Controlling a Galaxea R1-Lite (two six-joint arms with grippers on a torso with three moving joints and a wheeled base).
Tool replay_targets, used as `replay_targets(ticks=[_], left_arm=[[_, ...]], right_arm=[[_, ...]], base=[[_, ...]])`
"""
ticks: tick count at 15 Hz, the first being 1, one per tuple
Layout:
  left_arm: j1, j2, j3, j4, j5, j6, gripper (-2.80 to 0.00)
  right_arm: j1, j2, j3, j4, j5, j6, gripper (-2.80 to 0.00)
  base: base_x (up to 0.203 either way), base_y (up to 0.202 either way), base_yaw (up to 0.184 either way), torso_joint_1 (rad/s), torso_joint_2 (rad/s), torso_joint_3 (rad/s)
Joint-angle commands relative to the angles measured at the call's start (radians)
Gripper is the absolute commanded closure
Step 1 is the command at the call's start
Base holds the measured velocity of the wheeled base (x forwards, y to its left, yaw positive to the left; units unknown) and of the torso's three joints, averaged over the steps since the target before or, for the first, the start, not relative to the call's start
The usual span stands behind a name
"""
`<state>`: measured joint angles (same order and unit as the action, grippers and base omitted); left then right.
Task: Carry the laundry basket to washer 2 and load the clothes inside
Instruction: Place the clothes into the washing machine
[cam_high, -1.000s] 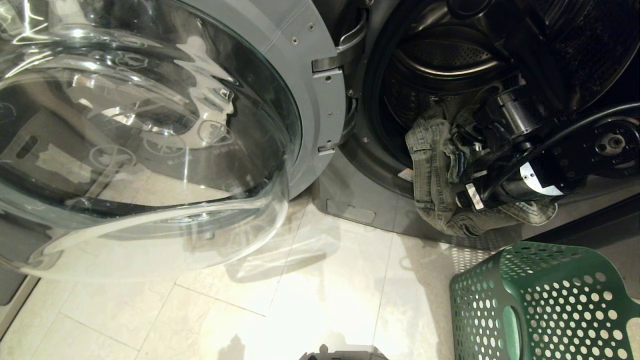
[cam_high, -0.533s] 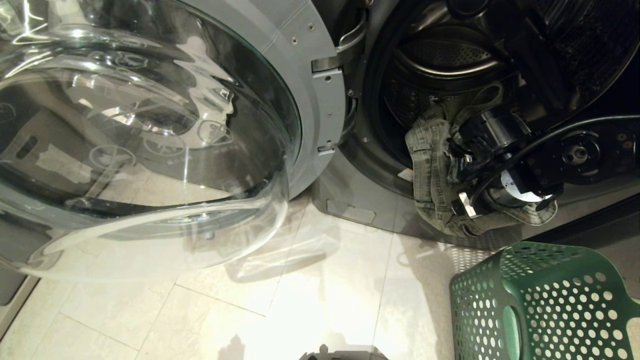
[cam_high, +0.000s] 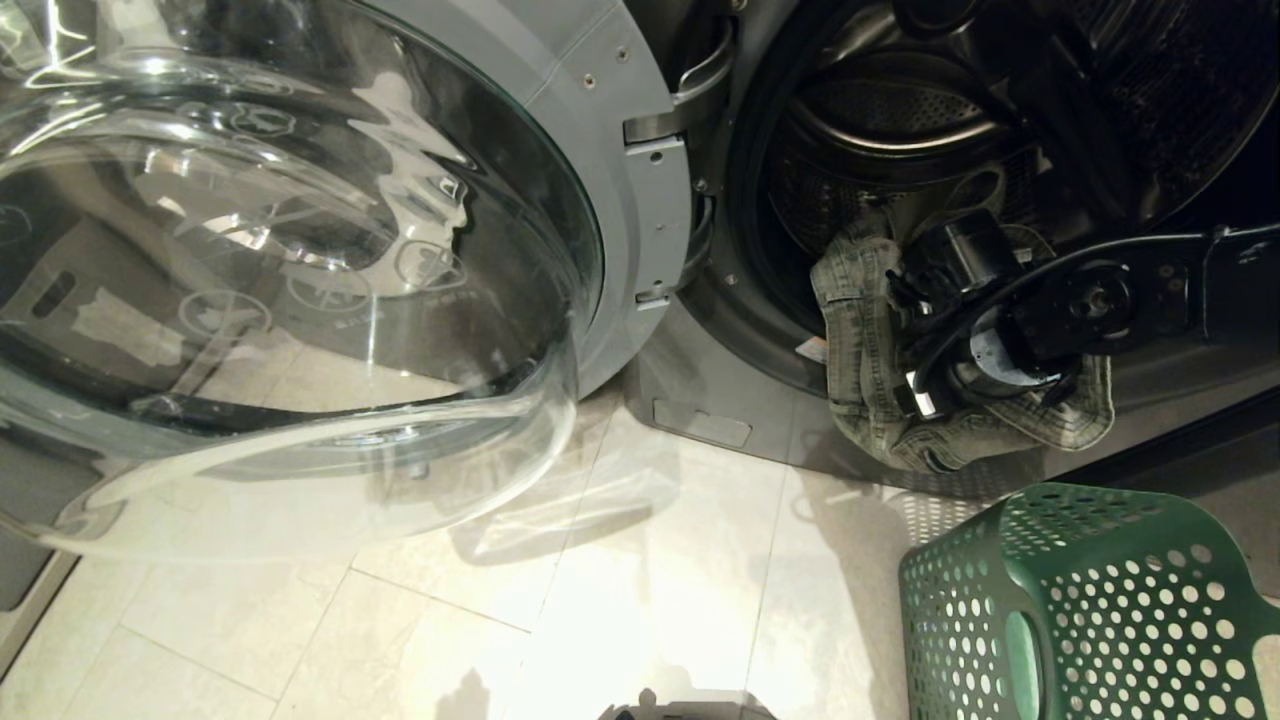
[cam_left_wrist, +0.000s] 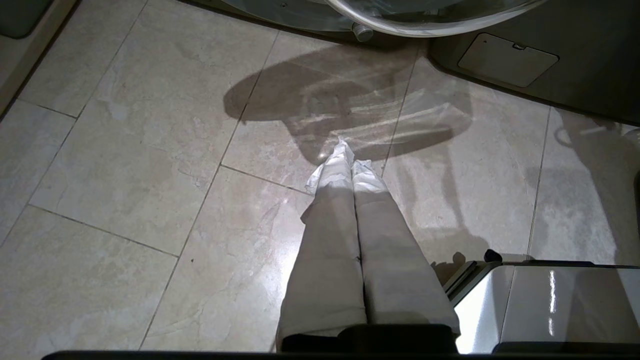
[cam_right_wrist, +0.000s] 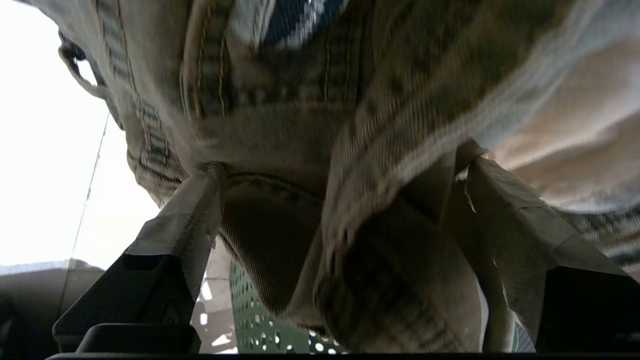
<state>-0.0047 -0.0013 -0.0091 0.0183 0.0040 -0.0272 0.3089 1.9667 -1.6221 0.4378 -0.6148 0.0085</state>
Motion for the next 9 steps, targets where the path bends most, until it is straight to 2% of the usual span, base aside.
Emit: replay_targets(ticks=[1,2,3,9], left_arm=[[0.000,0.000,0.000,0.000,0.001,0.000,0.00],[0.000,0.000,0.000,0.000,0.001,0.000,0.00],[0.000,0.000,0.000,0.000,0.001,0.000,0.00],[0.000,0.000,0.000,0.000,0.001,0.000,0.00]], right_arm=[[-0.007,0.036,-0.030,0.004,-0.005,-0.001,-2.80],[-0.007,0.038,-0.033,0.005,-0.005,-0.001,-2.80],[-0.007,0.038,-0.032,0.007,-0.005,-0.002,0.00],[-0.007,0.010,-0.034,0.047,-0.018,-0.010,0.00]], base=[[0.000,0.000,0.000,0.000,0.00,0.000],[0.000,0.000,0.000,0.000,0.00,0.000],[0.000,0.000,0.000,0.000,0.00,0.000],[0.000,0.000,0.000,0.000,0.00,0.000]])
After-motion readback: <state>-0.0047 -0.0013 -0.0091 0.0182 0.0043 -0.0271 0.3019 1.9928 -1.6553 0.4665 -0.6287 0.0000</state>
